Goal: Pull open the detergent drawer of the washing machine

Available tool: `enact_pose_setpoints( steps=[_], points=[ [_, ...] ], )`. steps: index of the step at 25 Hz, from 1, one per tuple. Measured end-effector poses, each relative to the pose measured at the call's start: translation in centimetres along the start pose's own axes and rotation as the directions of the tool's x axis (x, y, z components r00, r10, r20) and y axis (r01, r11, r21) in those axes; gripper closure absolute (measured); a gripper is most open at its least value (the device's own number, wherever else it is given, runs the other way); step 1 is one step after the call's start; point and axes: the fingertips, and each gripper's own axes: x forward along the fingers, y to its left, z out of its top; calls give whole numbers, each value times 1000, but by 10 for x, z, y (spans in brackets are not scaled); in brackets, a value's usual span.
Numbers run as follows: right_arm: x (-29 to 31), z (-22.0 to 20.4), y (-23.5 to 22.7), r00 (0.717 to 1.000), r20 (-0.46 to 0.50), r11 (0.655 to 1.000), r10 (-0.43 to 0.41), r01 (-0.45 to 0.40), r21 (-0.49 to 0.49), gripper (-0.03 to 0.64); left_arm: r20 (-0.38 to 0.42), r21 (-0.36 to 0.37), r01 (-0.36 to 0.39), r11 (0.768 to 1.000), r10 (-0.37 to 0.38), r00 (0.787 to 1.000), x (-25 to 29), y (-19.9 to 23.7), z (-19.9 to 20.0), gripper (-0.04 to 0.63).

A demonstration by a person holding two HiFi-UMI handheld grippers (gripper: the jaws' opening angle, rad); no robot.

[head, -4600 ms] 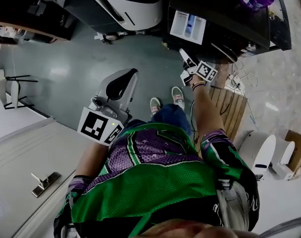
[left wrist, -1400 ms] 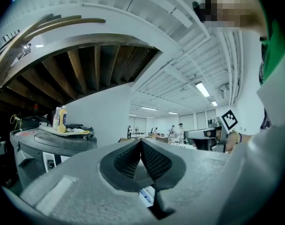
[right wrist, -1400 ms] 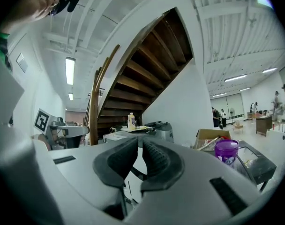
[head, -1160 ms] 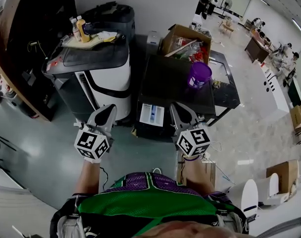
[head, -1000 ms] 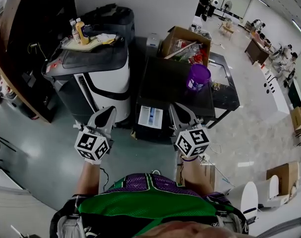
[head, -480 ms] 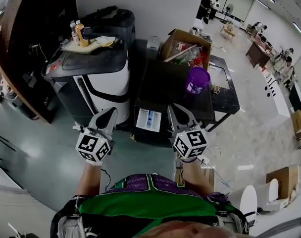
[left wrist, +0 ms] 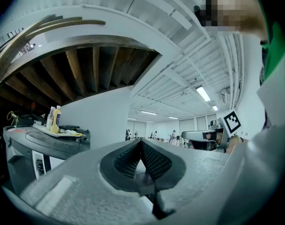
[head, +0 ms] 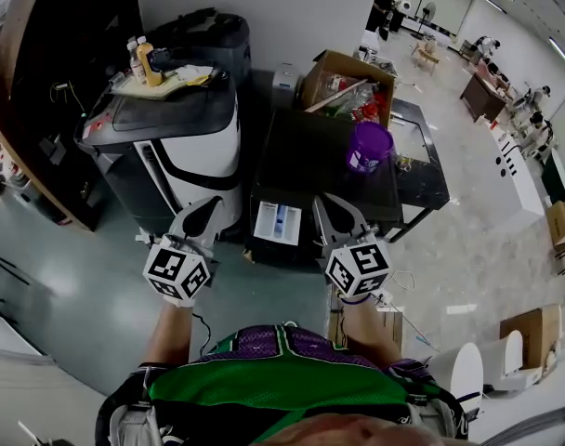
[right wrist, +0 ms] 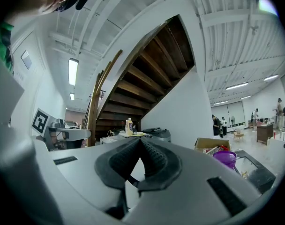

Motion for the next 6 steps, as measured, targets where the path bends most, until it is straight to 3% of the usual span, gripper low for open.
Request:
enact_pose_setpoints(
  steps=[6],
  points=[
    [-2,-4,-2,1000,1,1000,7,-7,12,614,-3,2,4,1000,-4,1000,3,-2,-4,578]
  ],
)
